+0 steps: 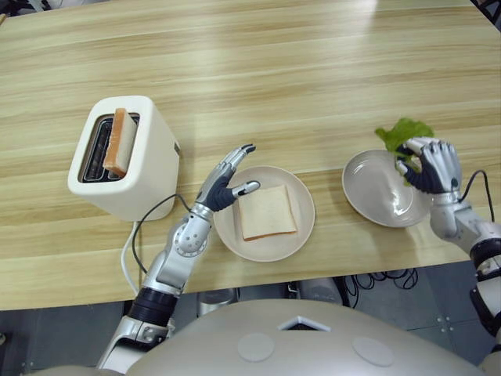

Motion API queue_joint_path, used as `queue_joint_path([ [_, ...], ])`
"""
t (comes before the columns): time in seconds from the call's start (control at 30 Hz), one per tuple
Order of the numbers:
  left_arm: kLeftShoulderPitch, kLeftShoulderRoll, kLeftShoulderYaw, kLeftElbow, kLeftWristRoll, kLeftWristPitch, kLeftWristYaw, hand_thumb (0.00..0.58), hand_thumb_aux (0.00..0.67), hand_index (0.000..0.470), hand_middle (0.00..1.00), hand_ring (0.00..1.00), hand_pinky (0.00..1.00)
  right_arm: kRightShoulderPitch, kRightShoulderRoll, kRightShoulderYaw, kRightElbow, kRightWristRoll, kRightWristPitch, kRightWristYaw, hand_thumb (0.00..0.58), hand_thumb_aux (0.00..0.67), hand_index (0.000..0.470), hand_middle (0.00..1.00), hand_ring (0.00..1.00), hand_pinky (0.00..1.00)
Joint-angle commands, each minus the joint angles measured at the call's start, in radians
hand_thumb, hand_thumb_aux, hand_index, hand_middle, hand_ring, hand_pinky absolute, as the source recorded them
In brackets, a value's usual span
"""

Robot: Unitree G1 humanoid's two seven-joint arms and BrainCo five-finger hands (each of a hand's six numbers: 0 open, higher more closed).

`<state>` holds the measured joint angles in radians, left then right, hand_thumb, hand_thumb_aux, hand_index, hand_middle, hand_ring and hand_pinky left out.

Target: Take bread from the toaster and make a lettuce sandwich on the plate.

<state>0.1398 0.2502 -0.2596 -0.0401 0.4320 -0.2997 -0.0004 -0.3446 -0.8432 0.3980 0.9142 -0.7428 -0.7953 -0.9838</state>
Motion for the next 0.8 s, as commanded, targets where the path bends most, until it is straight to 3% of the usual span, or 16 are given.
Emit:
queue_joint_path([
  [0.03,-0.009,0.01,0.011,0.027,-0.012,0.004,-0.013,0.0,0.0,0.0,0.0,0.0,0.0,0.012,0.014,-0.027,-0.158,0.02,-0.02,0.115,0.58,0.67,0.46,1.0,1.0,1.0],
  [0.27,-0.028,0.024,0.028,0.031,-0.024,0.002,-0.017,0.0,0.0,0.0,0.0,0.0,0.0,0.014,0.096,-0.035,-0.343,0.006,-0.015,0.254,0.58,0.67,0.46,1.0,1.0,1.0],
  [0.8,-0.041,0.085,0.18,-0.022,-0.078,0.004,-0.014,0.0,0.0,0.0,0.0,0.0,0.0,0.003,0.293,0.056,-0.424,-0.102,-0.067,0.41,0.58,0.67,0.46,1.0,1.0,1.0],
])
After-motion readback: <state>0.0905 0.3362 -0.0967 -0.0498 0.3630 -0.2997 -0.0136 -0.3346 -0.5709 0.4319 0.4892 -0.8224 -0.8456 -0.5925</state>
